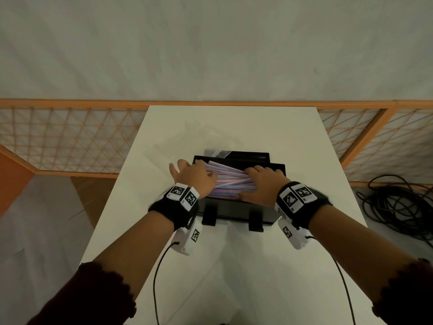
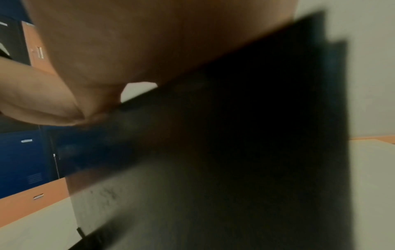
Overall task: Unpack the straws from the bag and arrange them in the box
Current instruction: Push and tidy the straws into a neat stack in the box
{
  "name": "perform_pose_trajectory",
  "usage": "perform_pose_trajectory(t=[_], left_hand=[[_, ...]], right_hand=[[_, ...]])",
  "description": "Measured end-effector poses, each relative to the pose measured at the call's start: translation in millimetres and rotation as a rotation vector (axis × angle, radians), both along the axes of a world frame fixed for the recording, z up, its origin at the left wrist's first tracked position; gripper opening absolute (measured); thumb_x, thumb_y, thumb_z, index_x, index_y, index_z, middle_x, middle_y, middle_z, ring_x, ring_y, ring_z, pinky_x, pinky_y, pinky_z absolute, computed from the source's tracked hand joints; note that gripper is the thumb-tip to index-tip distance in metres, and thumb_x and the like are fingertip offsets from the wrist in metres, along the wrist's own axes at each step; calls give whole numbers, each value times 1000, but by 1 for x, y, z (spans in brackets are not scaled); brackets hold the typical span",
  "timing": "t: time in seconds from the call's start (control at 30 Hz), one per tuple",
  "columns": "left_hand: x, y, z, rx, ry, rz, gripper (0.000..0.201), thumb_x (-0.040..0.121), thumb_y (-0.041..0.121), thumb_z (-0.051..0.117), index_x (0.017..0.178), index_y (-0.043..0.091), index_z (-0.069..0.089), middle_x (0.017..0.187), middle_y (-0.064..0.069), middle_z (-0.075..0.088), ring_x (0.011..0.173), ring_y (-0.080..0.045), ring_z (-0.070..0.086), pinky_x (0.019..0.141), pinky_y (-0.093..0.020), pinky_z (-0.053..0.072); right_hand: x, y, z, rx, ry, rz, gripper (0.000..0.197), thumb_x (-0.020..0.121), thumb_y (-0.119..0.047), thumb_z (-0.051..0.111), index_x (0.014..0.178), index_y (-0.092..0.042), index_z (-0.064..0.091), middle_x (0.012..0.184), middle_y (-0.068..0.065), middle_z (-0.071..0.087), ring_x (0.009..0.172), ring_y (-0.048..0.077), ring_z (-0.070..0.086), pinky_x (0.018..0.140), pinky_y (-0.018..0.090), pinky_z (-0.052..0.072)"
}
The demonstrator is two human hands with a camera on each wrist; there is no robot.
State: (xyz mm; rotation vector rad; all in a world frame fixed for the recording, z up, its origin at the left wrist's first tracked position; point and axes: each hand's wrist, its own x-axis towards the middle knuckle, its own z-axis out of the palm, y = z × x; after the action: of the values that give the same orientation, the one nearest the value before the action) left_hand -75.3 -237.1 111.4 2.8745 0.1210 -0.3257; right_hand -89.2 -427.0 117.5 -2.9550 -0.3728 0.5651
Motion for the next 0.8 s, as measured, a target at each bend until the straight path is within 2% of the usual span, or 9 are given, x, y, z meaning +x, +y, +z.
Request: perform_pose_trajectory(t=[0.1, 0.2, 0.3, 0.43, 0.5, 0.57, 0.6, 0.7, 0.8], left_hand=[[1, 6, -6, -215, -3, 117, 29, 79, 36, 58, 103, 23, 48, 109, -8, 46, 124, -30, 32, 110, -40, 19], [1, 9, -8, -413, -31, 250, 38, 73, 35, 65, 103, 33, 42, 120, -3, 51, 119, -30, 40, 102, -34, 29], [2, 11, -6, -473, -62, 231, 47, 75, 26, 65, 115, 30, 42, 115, 15, 61, 120, -24, 43, 109, -46, 24], [12, 19, -10, -662, -2, 261, 76, 70, 31, 68, 138, 24, 35, 116, 13, 62, 126, -23, 43, 113, -49, 17], [14, 21, -8, -778, -28, 261, 63, 68, 34, 65, 128, 22, 49, 105, 8, 62, 121, -23, 51, 110, -44, 31], [18, 22, -2, -788, -76, 249, 32, 80, 37, 63, 108, 21, 62, 101, 2, 64, 112, -24, 56, 101, -34, 40], [20, 22, 0, -786, -79, 237, 28, 85, 42, 60, 101, 19, 66, 99, 0, 65, 107, -24, 58, 96, -31, 41], [26, 28, 1, -697, -101, 159, 30, 79, 59, 54, 74, 32, 66, 77, 10, 64, 95, -28, 61, 103, -49, 37], [29, 35, -8, -595, -100, 123, 18, 81, 41, 60, 66, 31, 62, 76, 16, 63, 95, -21, 62, 108, -55, 27]], right_hand=[[3, -1, 0, -8, 13, 6, 86, 79, -65, 52, 147, -24, 20, 147, 4, 37, 132, 28, 39, 110, 47, 27], [9, 2, 3, -35, 42, 5, 86, 76, -67, 55, 146, -25, 25, 144, 4, 37, 133, 28, 36, 109, 48, 26], [11, 5, 6, -43, 81, -5, 82, 75, -66, 57, 143, -26, 33, 140, 5, 38, 131, 29, 35, 108, 48, 26], [10, 5, 7, 28, 116, -20, 76, 76, -61, 61, 139, -24, 39, 136, 5, 41, 125, 28, 42, 106, 43, 35], [10, 4, 7, 68, 130, -23, 75, 76, -58, 63, 138, -22, 39, 133, 4, 45, 120, 27, 48, 104, 41, 38], [9, 3, 7, 81, 112, -18, 77, 75, -57, 63, 139, -23, 36, 135, 2, 46, 121, 25, 49, 106, 42, 35], [8, 3, 6, 84, 96, -12, 78, 76, -57, 63, 140, -24, 33, 137, 1, 44, 123, 24, 48, 107, 43, 33], [7, 3, 5, 80, 69, 12, 88, 78, -61, 59, 148, -25, 20, 147, 0, 35, 133, 24, 39, 110, 46, 27], [5, 5, 6, 98, 79, -12, 88, 78, -71, 49, 148, -25, 22, 149, 1, 31, 137, 24, 31, 112, 47, 25]])
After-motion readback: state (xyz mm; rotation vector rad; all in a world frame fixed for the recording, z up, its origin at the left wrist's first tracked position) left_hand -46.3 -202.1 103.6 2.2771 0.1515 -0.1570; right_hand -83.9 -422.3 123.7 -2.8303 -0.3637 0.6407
